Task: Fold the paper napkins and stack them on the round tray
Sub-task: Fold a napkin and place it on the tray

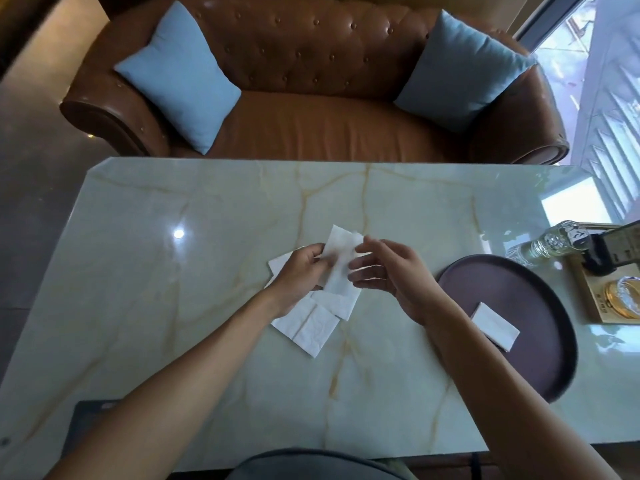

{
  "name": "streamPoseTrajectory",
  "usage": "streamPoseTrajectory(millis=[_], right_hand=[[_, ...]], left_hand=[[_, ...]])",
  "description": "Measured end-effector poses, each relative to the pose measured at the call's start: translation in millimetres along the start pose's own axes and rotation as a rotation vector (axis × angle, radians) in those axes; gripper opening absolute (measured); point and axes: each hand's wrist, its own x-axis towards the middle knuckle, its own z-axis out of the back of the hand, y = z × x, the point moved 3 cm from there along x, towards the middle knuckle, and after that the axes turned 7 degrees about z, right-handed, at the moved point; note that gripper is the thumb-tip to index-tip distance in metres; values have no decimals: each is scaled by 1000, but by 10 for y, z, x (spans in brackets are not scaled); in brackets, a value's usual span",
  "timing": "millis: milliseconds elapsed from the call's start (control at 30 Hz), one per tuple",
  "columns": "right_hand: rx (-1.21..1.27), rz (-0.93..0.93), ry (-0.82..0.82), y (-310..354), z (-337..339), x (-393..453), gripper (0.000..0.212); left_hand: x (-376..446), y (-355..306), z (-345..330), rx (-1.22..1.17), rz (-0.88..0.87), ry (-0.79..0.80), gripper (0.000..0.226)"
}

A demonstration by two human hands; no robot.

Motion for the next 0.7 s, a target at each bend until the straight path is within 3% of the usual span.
streamPoseTrajectory(millis=[100,233,333,400,500,633,700], right_hand=[[-87,24,71,59,5,-40,42],[-330,182,-188,21,172,31,21],[-417,153,-240,-70,261,111,33],[-491,109,-145,-98,252,154,36],[-524,118,-15,-60,208,169,30],[-569,171,29,-10,147,152,44],[-638,196,20,-20,108,138,50]], left_hand=[[0,68,-52,-130,79,35,31],[15,121,-70,-268,149,144,54],[23,127,-76,-168,147,154,68],[36,122,-84,-59,100,114,64],[17,42,-89,51,36,106,36],[-2,-80,-89,130,42,148,31],[1,-102,-123,176,40,162,41]])
